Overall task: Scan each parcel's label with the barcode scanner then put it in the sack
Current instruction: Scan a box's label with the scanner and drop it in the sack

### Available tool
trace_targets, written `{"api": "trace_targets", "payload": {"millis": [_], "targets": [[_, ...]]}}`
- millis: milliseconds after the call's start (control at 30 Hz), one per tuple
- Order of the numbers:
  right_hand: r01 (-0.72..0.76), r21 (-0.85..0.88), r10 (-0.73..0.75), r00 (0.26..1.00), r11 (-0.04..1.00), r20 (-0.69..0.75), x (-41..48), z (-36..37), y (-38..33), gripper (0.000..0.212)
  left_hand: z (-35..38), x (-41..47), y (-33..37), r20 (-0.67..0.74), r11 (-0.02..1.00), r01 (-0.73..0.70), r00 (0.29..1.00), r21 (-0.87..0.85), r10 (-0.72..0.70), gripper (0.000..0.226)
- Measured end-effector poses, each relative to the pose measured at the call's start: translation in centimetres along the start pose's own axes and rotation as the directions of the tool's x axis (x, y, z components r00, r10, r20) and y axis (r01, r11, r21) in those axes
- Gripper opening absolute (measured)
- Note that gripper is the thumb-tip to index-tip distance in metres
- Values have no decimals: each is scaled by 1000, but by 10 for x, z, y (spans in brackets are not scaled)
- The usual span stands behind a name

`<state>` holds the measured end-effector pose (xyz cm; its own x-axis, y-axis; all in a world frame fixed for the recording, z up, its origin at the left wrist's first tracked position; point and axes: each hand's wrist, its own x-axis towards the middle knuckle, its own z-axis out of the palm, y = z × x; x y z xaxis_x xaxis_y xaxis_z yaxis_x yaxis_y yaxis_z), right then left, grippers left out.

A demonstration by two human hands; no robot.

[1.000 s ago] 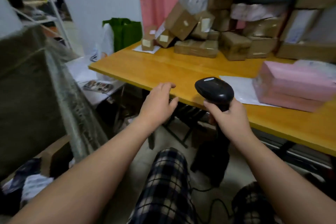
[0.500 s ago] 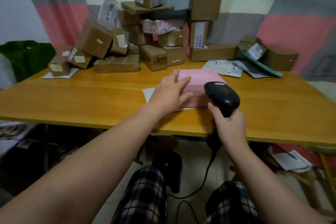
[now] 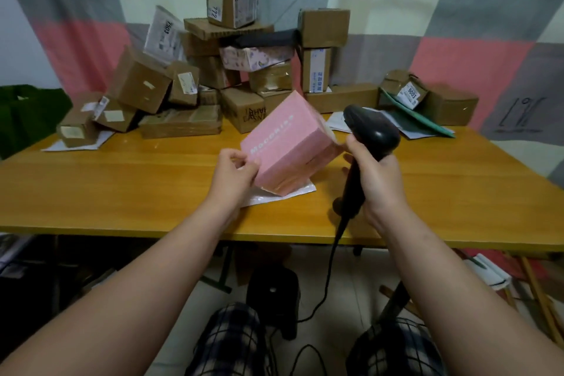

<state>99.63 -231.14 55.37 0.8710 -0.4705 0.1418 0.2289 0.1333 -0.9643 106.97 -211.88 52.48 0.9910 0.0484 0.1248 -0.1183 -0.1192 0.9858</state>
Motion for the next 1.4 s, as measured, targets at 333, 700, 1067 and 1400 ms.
{"api": "trace_targets", "payload": {"millis": [333,700,1067,1400], "targets": [[-123,89,114,988,988,101,-34,18,15,38,-33,-32,7,-12,971,22,1000,-238,-26,8],[-160,186,132,979,969,154,-64,16,22,21,-59,-45,-7,-17,986,-86,996,-141,85,7],[-134,129,111,978,983,176,-73,26,29,17,-66,-50,-4,-52,988,-154,987,-21,153,43],[-91,96,70,975,991,210,-77,33,31,21,-67,-34,8,136,977,-60,987,-203,89,59]]}}
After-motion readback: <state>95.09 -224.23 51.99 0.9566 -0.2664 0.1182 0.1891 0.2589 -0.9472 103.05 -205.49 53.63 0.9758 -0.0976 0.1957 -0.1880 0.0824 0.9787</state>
